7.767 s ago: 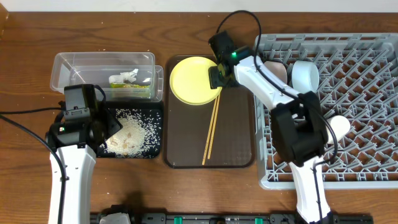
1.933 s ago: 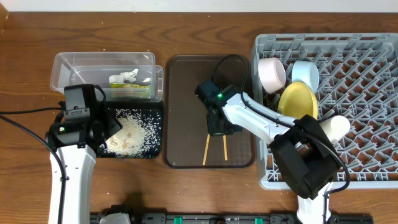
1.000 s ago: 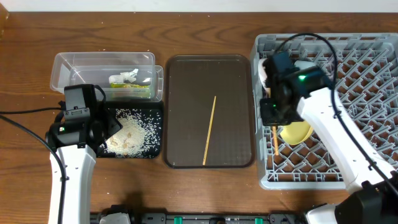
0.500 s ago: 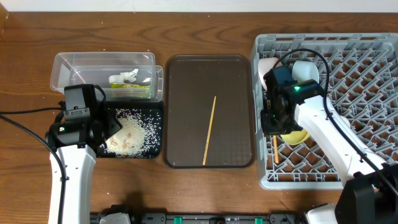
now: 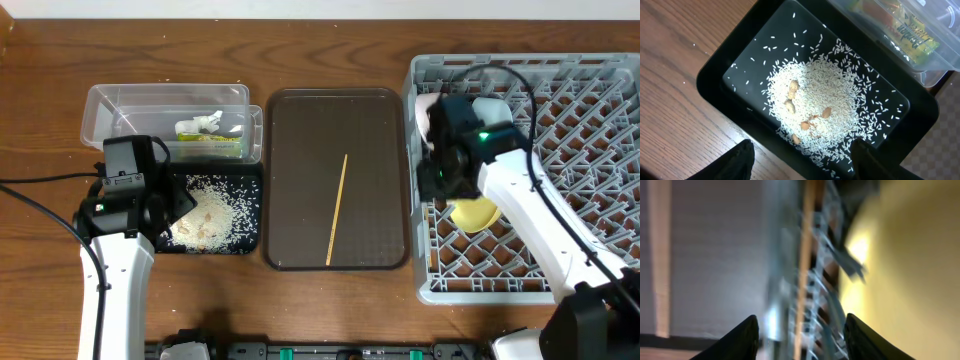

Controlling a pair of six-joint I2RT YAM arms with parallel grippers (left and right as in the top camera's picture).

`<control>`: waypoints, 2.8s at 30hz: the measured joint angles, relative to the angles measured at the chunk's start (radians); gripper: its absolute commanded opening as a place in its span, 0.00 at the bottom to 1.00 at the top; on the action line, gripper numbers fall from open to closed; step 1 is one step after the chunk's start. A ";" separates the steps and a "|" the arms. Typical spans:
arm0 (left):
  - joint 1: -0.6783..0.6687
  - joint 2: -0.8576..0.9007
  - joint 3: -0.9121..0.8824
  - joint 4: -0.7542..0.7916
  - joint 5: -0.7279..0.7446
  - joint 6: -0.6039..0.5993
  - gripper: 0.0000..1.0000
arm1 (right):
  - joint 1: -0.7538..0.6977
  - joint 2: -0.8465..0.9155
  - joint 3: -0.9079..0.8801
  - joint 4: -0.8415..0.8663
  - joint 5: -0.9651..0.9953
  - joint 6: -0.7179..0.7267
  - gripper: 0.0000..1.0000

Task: Sort waste into correct bins and load items into the dishwasher rack
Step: 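Carry the chopstick to the rack's left edge and drop it in, then grasp the remaining chopstick on the brown tray with the right gripper, then place the second chopstick into the rack beside the first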

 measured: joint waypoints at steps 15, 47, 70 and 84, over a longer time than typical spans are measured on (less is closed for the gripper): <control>0.000 0.000 0.000 -0.002 0.000 0.000 0.65 | 0.278 0.115 0.060 0.244 -0.140 0.041 0.67; 0.000 0.000 0.000 -0.003 0.000 0.000 0.64 | 0.273 0.292 0.095 0.114 -0.039 0.245 0.01; 0.000 0.000 0.000 -0.003 0.000 0.000 0.65 | 0.018 0.021 -0.028 -0.058 0.069 0.088 0.17; -0.043 0.000 0.000 0.075 0.097 0.109 0.82 | 0.018 -0.016 -0.032 0.204 -0.018 0.042 0.86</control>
